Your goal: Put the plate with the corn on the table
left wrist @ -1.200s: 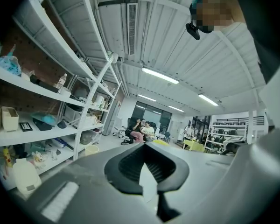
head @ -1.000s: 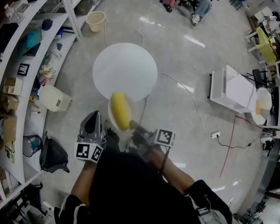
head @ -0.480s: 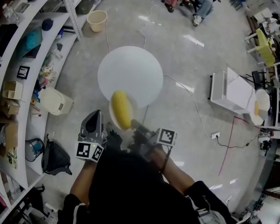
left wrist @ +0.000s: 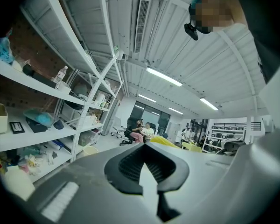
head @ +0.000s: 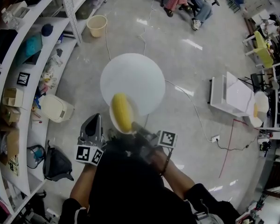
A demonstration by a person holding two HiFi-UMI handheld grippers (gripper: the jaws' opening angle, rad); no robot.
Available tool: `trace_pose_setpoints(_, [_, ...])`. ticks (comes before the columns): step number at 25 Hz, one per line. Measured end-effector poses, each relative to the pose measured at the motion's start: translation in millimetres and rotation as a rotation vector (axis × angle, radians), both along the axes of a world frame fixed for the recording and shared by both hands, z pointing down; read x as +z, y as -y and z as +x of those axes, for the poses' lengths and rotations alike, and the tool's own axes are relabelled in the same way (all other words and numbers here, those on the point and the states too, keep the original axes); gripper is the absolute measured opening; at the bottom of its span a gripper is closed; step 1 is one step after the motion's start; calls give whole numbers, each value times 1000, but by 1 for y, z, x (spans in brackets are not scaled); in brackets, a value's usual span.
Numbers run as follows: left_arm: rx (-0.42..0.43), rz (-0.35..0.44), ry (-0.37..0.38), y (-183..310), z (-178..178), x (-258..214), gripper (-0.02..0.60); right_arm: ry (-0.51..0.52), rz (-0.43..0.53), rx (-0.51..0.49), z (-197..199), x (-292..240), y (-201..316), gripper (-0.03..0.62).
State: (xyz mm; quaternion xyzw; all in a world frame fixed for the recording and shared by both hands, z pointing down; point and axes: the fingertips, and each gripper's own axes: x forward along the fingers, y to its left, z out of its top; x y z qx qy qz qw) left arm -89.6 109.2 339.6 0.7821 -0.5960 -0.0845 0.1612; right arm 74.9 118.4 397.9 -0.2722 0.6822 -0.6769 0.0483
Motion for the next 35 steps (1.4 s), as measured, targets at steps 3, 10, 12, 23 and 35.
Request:
trace_pose_setpoints(3, [4, -2, -7, 7, -2, 0, 2, 10, 3, 0, -5, -1, 9, 38])
trace_pose_setpoints(10, [4, -8, -3, 23, -6, 4, 2, 18, 8, -11, -11, 5, 32, 38])
trace_pose_setpoints(12, [4, -12, -4, 30, -9, 5, 2, 15, 14, -15, -12, 7, 40, 38])
trace_pose_setpoints(23, [-26, -33, -5, 71, -14, 20, 2, 29, 5, -47, -18, 24, 81, 38])
trace_pose_setpoints(35, [-75, -59, -19, 125, -13, 46, 2, 41, -1, -102, -20, 52, 140, 38])
